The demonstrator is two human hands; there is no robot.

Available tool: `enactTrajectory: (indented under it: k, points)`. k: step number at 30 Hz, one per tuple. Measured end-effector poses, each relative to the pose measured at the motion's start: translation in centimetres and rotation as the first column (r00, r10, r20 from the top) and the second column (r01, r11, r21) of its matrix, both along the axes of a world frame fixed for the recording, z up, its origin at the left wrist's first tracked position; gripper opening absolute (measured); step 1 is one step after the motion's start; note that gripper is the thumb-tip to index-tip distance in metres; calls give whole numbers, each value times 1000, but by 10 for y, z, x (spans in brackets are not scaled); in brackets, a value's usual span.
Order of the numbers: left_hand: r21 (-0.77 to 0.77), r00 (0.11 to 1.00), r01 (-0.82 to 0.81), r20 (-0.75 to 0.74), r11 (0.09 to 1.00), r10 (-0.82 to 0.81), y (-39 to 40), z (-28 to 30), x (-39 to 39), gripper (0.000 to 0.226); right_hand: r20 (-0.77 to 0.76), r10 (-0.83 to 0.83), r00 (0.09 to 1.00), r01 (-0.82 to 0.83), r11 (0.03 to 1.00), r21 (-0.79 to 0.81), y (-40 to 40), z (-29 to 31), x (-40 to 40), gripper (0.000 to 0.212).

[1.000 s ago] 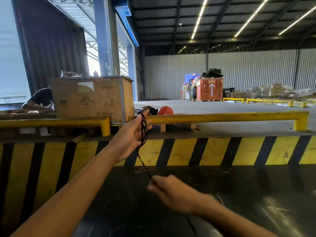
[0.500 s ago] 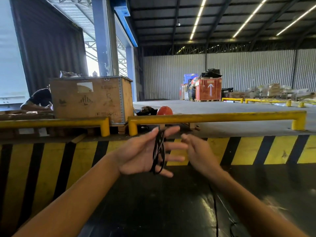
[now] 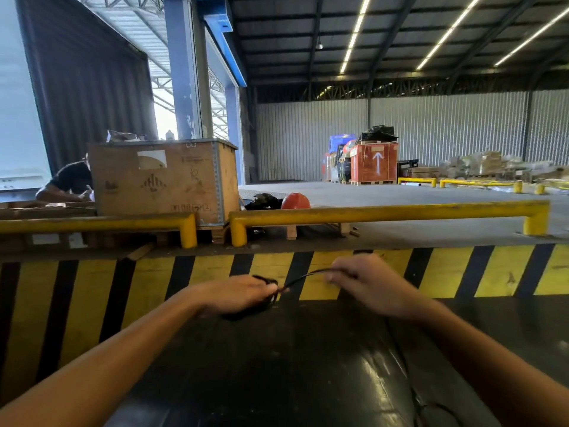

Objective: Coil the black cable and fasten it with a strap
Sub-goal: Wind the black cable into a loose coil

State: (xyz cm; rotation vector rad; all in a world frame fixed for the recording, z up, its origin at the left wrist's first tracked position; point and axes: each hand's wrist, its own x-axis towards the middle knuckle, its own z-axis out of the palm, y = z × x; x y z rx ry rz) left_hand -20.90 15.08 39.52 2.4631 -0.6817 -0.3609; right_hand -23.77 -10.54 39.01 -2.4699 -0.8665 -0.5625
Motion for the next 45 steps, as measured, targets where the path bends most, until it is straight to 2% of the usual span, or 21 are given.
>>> enactTrajectory:
  k: [2, 4, 7, 9, 11, 14, 16, 19, 20, 22, 25, 27, 30, 32, 33, 35, 37, 39, 42, 43, 45]
  points:
    - [-58, 967, 86, -234, 995, -97, -1, 1, -9, 36, 107, -38, 993, 25, 993, 119, -13, 18, 7, 22]
    - [-306, 880, 131, -402, 943, -252, -6, 3, -16, 39, 170, -87, 982, 38, 962, 270, -17, 20, 15, 20]
    - [-699, 739, 79, -437, 711, -512, -17, 13, -23, 47, 129, -178, 975, 112, 906, 409, -5, -3, 22, 19]
    - [-854, 688, 60, -339, 517, -641, -26, 23, -24, 52, 51, -122, 991, 96, 931, 352, 14, -30, 18, 20]
    - [-919, 774, 51, -210, 390, -597, -36, 36, -24, 50, -79, -4, 997, 23, 970, 241, 39, -58, 10, 18]
    - [-955, 943, 42, -60, 295, -327, -40, 49, -16, 40, -337, 117, 934, -101, 993, 65, 67, -83, -1, 13]
    - [-925, 996, 45, 10, 378, -94, -30, 49, -9, 36, -377, 146, 914, -166, 986, -20, 66, -81, -5, 15]
    - [-613, 934, -18, 272, 790, 233, -6, 33, 1, 30, -243, 106, 964, -119, 992, -43, 41, -46, -7, 15]
    - [-457, 907, -75, 339, 886, 251, 2, 23, 5, 32, -156, 81, 984, -90, 995, -52, 29, -31, -7, 17]
    - [-184, 926, -126, 330, 975, 182, 10, -1, 9, 32, 8, 38, 999, -37, 997, -63, 7, -2, -4, 18]
    - [-54, 995, -57, 80, 997, 61, 5, -21, 0, 32, 156, -22, 987, 18, 1000, 23, -11, 24, 5, 10]
    - [-193, 978, 14, -200, 981, -54, -5, -20, -11, 33, 221, -75, 972, 35, 983, 180, -14, 27, 14, 6]
    - [-607, 723, 72, -515, 791, -460, -19, -10, -26, 46, 202, -159, 966, 87, 942, 324, -7, 14, 18, 15]
    - [-807, 598, 89, -425, 584, -679, -30, 4, -34, 54, 107, -120, 987, 83, 950, 300, 4, -6, 15, 19]
    - [-870, 613, 84, -338, 485, -714, -35, 13, -38, 54, 37, -70, 997, 59, 964, 260, 12, -18, 13, 18]
    - [-936, 770, 47, -188, 348, -609, -43, 32, -41, 48, -104, 14, 994, 1, 989, 146, 32, -44, 5, 17]
    - [-952, 928, 11, -104, 307, -357, -45, 43, -34, 42, -241, 73, 968, -61, 997, 55, 51, -63, -6, 14]
    - [-910, 991, 31, -27, 413, -132, -45, 38, -23, 38, -253, 122, 960, -132, 991, -23, 59, -66, -11, 14]
    - [-579, 967, 75, 242, 812, 83, -35, 13, -9, 34, -148, 85, 985, -94, 994, -55, 45, -36, -10, 11]
    - [-453, 953, 36, 283, 891, 106, -29, 5, -5, 36, -106, 61, 992, -67, 997, -48, 36, -23, -9, 11]
    - [-310, 973, -30, 208, 950, 99, -21, -8, 0, 37, -61, 22, 998, -25, 999, -45, 18, -1, -7, 14]
